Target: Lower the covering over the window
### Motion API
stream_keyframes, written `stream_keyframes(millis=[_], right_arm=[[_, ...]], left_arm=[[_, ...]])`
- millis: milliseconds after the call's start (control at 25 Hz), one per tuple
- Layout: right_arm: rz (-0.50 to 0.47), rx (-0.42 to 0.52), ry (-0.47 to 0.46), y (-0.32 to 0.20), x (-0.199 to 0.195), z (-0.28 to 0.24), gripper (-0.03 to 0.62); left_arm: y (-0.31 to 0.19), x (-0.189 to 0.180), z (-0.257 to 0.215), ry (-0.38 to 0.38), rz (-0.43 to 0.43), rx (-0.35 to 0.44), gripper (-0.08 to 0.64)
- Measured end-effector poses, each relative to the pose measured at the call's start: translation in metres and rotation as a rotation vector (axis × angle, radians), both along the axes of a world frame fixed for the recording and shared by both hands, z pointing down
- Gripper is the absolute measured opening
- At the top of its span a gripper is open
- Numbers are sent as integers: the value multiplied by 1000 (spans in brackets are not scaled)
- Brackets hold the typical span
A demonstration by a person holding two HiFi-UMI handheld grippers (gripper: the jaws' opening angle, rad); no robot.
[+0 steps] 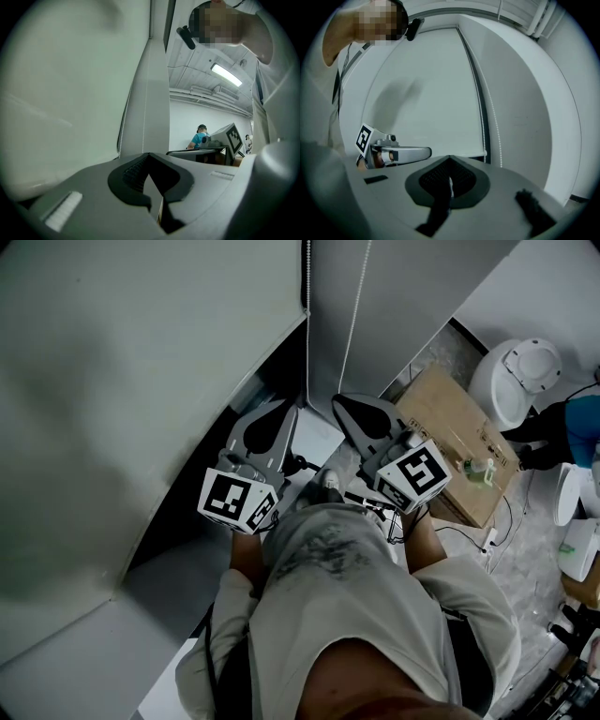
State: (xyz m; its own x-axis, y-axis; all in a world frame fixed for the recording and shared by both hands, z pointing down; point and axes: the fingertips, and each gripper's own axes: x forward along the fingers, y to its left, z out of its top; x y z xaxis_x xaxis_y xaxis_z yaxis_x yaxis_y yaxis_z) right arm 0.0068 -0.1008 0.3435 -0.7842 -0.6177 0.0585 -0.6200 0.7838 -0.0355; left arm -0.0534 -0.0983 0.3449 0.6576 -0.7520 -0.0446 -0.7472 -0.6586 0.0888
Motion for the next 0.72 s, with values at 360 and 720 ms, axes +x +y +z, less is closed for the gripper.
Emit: stream_keyframes(millis=[360, 720], right_arm=[[-10, 8, 8, 2, 0, 3, 15], [-11, 8, 5, 0, 3, -5, 15]], left_arm=[[2, 0, 3, 1, -6, 0, 8], [-1, 6, -4, 1, 1, -3, 8]])
